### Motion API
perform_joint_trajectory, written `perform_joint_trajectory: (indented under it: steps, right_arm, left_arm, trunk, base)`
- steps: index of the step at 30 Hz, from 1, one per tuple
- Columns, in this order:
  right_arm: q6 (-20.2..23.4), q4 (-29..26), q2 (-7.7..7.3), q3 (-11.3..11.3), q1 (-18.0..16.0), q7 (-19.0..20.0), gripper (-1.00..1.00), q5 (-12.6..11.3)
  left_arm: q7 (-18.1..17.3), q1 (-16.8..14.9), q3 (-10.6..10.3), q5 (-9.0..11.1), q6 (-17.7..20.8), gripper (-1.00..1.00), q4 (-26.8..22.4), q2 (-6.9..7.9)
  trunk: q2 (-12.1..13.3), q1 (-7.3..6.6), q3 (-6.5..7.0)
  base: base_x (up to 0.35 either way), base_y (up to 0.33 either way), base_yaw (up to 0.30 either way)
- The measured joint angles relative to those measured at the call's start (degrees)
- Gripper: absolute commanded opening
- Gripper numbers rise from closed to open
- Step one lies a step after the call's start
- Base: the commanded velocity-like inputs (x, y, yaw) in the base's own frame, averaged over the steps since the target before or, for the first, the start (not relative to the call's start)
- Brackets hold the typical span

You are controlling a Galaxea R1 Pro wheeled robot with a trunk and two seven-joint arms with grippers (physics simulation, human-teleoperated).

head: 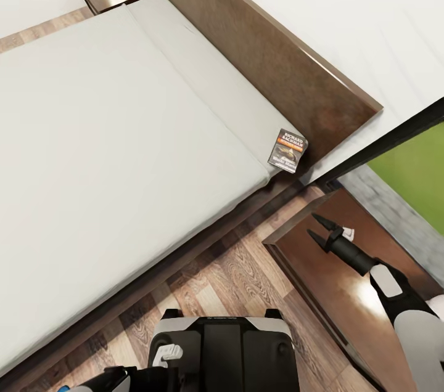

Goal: In the bedroom, move the book from the bed onto either nightstand, and place the two sandals side by side next to the bed.

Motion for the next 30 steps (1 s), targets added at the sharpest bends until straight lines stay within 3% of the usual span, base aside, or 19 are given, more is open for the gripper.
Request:
perform_joint_trajectory:
  steps: [25, 30]
  right_arm:
    - [0.1, -0.2, 0.02, 0.0, 0.0, 0.2, 1.00, 0.0]
    - [0.1, -0.2, -2.18, -0.1, 0.1, 0.2, 1.00, 0.0]
  left_arm:
    - [-0.1, 0.5, 0.0, -0.1, 0.1, 1.00, 0.0, 0.01]
    - [-0.1, 0.5, 0.0, -0.1, 0.1, 1.00, 0.0, -0.16]
  trunk:
    - [0.0, 0.00, -0.02]
    - [0.0, 0.00, -0.21]
  base:
    - [0.000, 0.000, 0.016]
    - [0.000, 0.000, 0.218]
